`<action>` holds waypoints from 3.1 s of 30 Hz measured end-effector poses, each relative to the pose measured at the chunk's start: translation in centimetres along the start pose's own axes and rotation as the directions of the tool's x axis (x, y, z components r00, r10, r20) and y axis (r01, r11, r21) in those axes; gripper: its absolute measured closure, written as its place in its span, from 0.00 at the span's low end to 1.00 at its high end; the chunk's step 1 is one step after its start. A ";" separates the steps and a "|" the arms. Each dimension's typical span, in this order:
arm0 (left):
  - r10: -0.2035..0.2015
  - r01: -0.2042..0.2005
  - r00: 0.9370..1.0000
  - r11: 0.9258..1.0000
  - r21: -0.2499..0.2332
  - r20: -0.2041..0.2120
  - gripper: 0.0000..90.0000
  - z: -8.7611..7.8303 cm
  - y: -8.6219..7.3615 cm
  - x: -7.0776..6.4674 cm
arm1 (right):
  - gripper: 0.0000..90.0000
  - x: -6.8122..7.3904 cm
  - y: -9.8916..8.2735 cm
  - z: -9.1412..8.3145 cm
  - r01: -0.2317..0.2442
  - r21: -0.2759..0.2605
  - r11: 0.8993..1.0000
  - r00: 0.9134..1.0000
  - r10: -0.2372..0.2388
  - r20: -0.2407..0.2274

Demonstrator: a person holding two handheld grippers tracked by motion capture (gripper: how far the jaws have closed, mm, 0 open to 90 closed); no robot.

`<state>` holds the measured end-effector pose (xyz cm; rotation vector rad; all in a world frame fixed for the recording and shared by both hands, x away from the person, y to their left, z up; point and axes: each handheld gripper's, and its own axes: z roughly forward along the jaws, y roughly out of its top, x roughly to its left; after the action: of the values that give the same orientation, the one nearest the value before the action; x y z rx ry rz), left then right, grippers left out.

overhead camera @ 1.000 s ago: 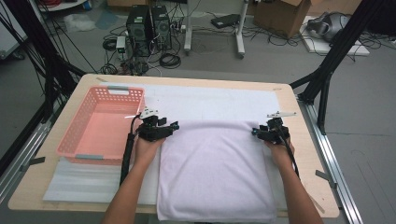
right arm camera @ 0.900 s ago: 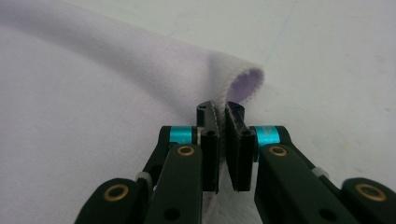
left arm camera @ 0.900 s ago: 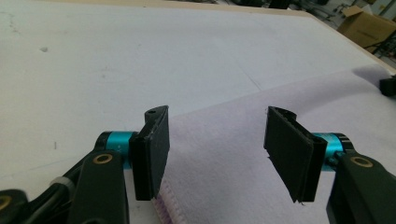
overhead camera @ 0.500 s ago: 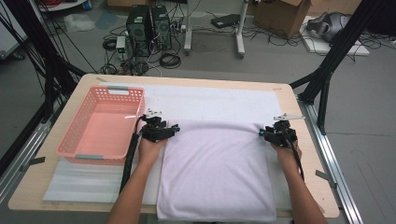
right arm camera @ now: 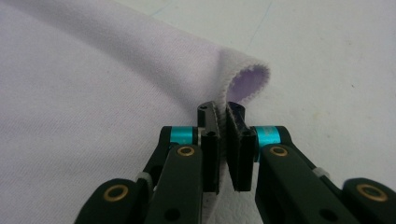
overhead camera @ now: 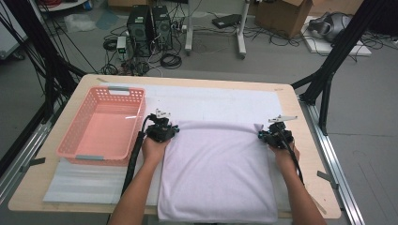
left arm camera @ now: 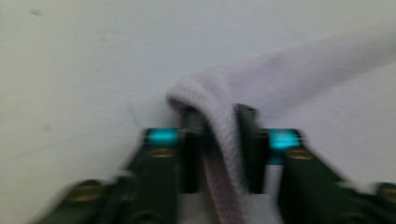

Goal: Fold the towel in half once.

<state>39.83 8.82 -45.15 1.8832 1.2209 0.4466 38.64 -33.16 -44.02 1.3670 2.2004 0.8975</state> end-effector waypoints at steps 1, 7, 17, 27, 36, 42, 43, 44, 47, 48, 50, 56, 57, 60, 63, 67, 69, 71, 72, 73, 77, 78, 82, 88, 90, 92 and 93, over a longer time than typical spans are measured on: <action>0.007 -0.007 1.000 1.000 0.003 -0.003 0.95 0.0 0.0 0.0 | 0.96 -0.2 0.0 0.0 -0.015 -0.006 1.000 1.000 0.015 -0.011; -0.094 0.093 0.995 0.991 -0.098 -0.013 0.95 -0.5 1.2 0.9 | 0.97 -0.9 0.6 -0.3 -0.031 -0.070 0.997 0.999 0.032 0.020; -0.066 0.061 0.997 0.990 -0.127 -0.033 0.95 1.1 4.6 2.1 | 0.97 -2.1 3.7 0.4 -0.030 -0.148 0.989 0.997 0.040 0.070; -0.047 0.043 0.999 0.988 -0.148 -0.025 0.95 2.6 8.0 3.6 | 0.97 -3.2 5.3 1.7 -0.051 -0.172 0.984 0.996 0.064 0.070; -0.073 0.081 0.995 0.987 -0.140 0.066 0.70 2.1 7.6 3.6 | 0.71 -3.1 6.3 1.8 -0.081 -0.167 0.983 0.995 0.091 0.051; -0.018 0.037 0.994 0.983 -0.177 0.104 0.61 0.5 7.1 2.0 | 0.65 -2.3 5.6 0.1 -0.065 -0.159 0.985 0.996 0.073 0.046; -0.009 0.028 0.994 0.984 -0.176 0.111 0.59 0.2 6.7 1.8 | 0.66 -2.1 5.4 -0.3 -0.056 -0.156 0.986 0.997 0.064 0.044; 0.003 0.016 0.994 0.984 -0.179 0.109 0.59 -0.2 6.3 1.5 | 0.67 -1.7 5.1 -0.8 -0.047 -0.153 0.987 0.997 0.054 0.045; 0.007 0.016 0.993 0.981 -0.195 0.121 0.58 -1.6 5.0 0.9 | 0.67 -0.9 4.0 -2.2 -0.040 -0.157 0.987 0.998 0.046 0.035; 0.004 0.022 0.992 0.977 -0.210 0.122 0.58 -2.1 4.5 0.6 | 0.67 -0.7 3.6 -2.6 -0.042 -0.160 0.986 0.998 0.048 0.032; 0.004 0.024 0.992 0.977 -0.212 0.129 0.58 -3.1 3.6 0.1 | 0.64 -0.1 3.1 -3.2 -0.053 -0.135 0.989 0.998 0.055 0.011; 0.014 0.021 0.989 0.972 -0.234 0.148 0.58 -6.0 0.9 -1.5 | 0.66 2.4 -0.2 -5.4 -0.023 -0.155 0.988 1.000 0.022 -0.011; 0.010 0.026 0.989 0.972 -0.234 0.150 0.58 -6.3 0.6 -1.6 | 0.66 2.7 -0.7 -5.7 -0.023 -0.157 0.987 1.000 0.021 -0.014; -0.001 0.043 0.985 0.970 -0.238 0.172 0.58 -7.4 -0.4 -2.0 | 0.66 3.4 -2.0 -6.6 -0.018 -0.161 0.987 1.000 0.015 -0.020; -0.001 0.046 0.982 0.970 -0.238 0.187 0.58 -8.1 -1.5 -2.6 | 0.67 4.0 -3.1 -7.4 0.008 -0.169 0.986 1.000 -0.012 -0.026; 0.015 0.030 0.981 0.972 -0.234 0.191 0.58 -8.9 -2.2 -3.1 | 0.66 4.7 -4.3 -8.6 0.001 -0.176 0.984 0.999 -0.010 -0.047; 0.014 0.031 0.981 0.973 -0.231 0.193 0.58 -9.3 -2.5 -3.3 | 0.67 4.9 -4.8 -9.2 0.002 -0.179 0.984 0.998 -0.012 -0.055; 0.029 0.014 0.981 0.975 -0.223 0.190 0.58 -9.8 -3.0 -3.6 | 0.68 5.1 -5.3 -9.7 0.008 -0.183 0.983 0.998 -0.020 -0.064; 0.033 0.009 0.981 0.976 -0.218 0.189 0.58 -10.1 -3.3 -3.8 | 0.68 5.2 -5.6 -10.0 0.007 -0.185 0.983 0.997 -0.020 -0.071; 0.047 -0.008 0.982 0.978 -0.210 0.184 0.59 -10.3 -3.6 -3.9 | 0.68 5.3 -5.9 -10.3 0.013 -0.184 0.983 0.997 -0.027 -0.076; 0.105 -0.066 0.975 0.978 -0.196 0.194 0.69 -11.4 -5.1 -4.4 | 0.68 5.9 -7.5 -11.0 0.023 -0.179 0.984 0.996 -0.038 -0.080; 0.110 -0.072 0.974 0.979 -0.193 0.196 0.71 -11.6 -5.4 -4.4 | 0.69 6.0 -7.9 -11.1 0.022 -0.177 0.984 0.996 -0.036 -0.080; 0.092 -0.058 0.975 0.984 -0.167 0.201 0.70 -12.4 -7.0 -4.1 | 0.69 6.2 -9.6 -11.3 0.008 -0.177 0.984 0.996 -0.023 -0.084; 0.083 -0.054 0.975 0.988 -0.142 0.204 0.67 -13.3 -8.9 -3.6 | 0.69 6.3 -10.6 -12.0 -0.005 -0.166 0.986 0.996 -0.010 -0.086; 0.080 -0.055 0.976 0.990 -0.127 0.204 0.67 -13.4 -9.4 -3.5 | 0.69 6.5 -10.9 -12.2 0.000 -0.163 0.987 0.996 -0.013 -0.083; 0.077 -0.056 0.976 0.993 -0.106 0.204 0.67 -13.5 -9.8 -3.5 | 0.69 6.7 -11.1 -12.2 0.004 -0.153 0.988 0.996 -0.017 -0.083; 0.075 -0.056 0.975 0.994 -0.096 0.209 0.67 -13.6 -10.0 -3.5 | 0.69 6.8 -11.2 -12.3 0.012 -0.154 0.988 0.996 -0.025 -0.080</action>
<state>23.35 13.67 -44.53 1.8469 0.9845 0.3204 20.74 -34.47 -43.05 1.2568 2.1494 1.1099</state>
